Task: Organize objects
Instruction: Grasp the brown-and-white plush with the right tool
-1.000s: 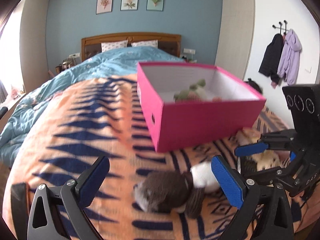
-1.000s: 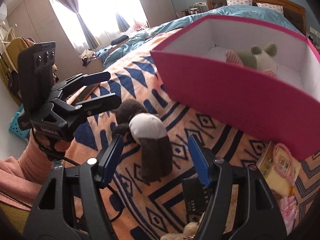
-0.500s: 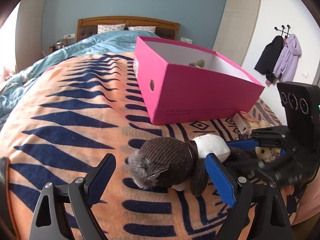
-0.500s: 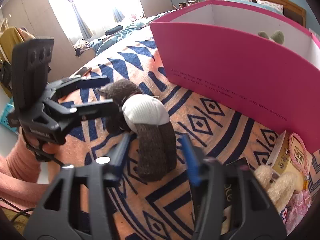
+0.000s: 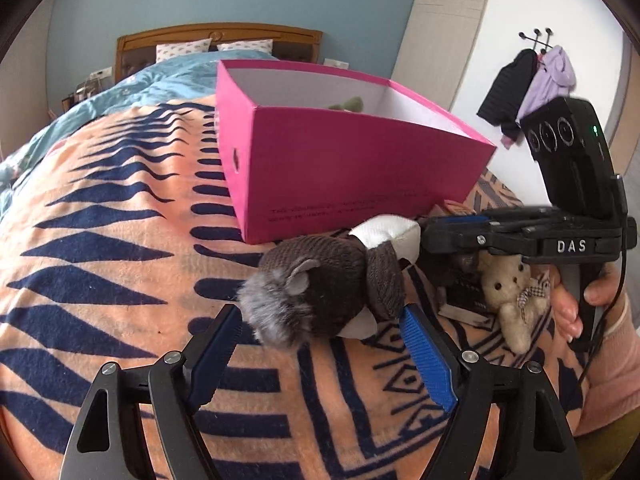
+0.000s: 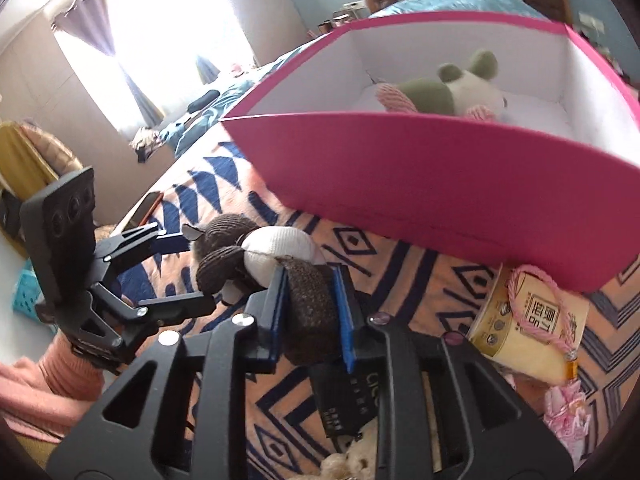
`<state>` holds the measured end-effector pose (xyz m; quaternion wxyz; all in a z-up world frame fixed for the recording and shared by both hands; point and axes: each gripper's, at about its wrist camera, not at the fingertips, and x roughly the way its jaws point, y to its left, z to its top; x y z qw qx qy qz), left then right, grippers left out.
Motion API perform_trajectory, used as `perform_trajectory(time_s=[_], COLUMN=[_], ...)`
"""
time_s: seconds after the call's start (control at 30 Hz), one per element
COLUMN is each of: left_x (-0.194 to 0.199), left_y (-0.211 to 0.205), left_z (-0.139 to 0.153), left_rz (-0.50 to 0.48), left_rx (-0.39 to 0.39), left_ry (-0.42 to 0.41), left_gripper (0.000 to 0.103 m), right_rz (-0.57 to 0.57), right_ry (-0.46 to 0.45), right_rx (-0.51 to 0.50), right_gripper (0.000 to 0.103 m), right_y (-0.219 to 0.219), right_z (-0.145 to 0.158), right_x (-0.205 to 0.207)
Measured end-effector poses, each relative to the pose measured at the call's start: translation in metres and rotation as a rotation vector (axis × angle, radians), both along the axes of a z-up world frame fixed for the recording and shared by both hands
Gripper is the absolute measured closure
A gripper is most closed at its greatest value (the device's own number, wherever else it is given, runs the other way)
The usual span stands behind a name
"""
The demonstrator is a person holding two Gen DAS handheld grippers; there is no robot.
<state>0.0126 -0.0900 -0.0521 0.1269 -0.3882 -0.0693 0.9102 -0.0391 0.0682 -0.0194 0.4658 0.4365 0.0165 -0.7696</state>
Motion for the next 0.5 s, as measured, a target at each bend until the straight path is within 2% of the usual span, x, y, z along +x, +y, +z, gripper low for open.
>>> perform_trajectory(time_s=[0.03,0.13,0.33,0.5], left_x=[-0.002,-0.005,-0.011,-0.012], left_y=[-0.002,-0.004,-0.001,0.002], left_z=[-0.001,-0.002,-0.005,0.002], left_rz=[0.004,-0.012,-0.013,-0.013], left_rx=[0.011,0.032,0.038,0.026], left_ry=[-0.005,-0.012,-0.032,-0.02], left_gripper=[0.021,0.042,0.042,0.043], right_rz=[0.002,0.014,0.021,0.013], right_ry=[-0.011,0.002,0.005,0.003], right_rx=[-0.005,0.013,0.044,0.037], right_gripper=[0.072,0.06,0.06,0.069], right_y=[-0.001,-0.009,-0.026,-0.023], right_z=[-0.002,-0.004,-0.014,-0.017], right_x=[-0.001,0.002,-0.002,-0.006])
